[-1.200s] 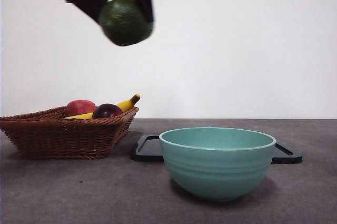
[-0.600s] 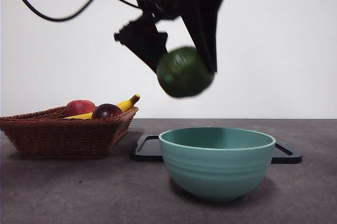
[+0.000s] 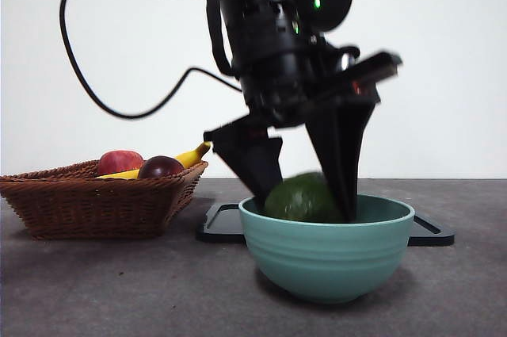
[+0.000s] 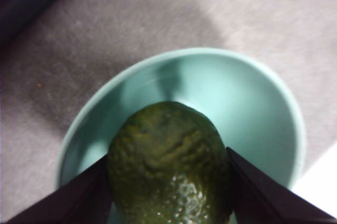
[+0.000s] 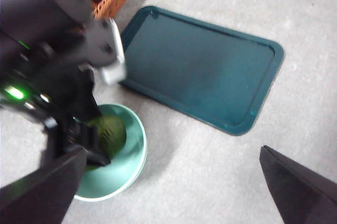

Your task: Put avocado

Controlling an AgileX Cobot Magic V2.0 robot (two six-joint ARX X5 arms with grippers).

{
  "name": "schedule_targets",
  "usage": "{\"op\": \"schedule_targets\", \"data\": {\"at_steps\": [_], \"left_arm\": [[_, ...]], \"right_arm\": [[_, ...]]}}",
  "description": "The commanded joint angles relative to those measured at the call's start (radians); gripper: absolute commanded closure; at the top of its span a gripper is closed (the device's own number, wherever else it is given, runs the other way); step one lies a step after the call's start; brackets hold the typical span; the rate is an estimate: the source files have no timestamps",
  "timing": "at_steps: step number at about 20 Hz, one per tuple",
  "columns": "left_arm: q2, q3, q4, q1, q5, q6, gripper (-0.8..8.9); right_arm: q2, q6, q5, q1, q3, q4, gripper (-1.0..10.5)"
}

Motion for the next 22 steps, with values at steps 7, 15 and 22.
{"op": "schedule_targets", "data": {"at_steps": [7,15,22], "left_arm": [[0.035,0.015,0.013,-0.017,0.002,-0.002,4.81],[0.034,0.045,-0.014,-0.017,0.014,-0.002,3.13],[-0.033,0.156,-0.116,-0.019,0.028,0.004,3.13]], "right_arm": [[0.004,-0.007,-0.001,0.005,0.018,0.03,3.6],[0.004,-0.007,-0.001,0.005,0.018,0.03,3.6],[0.004,-0.008,-0.001,0.005,0.018,0.03,3.6]]}}
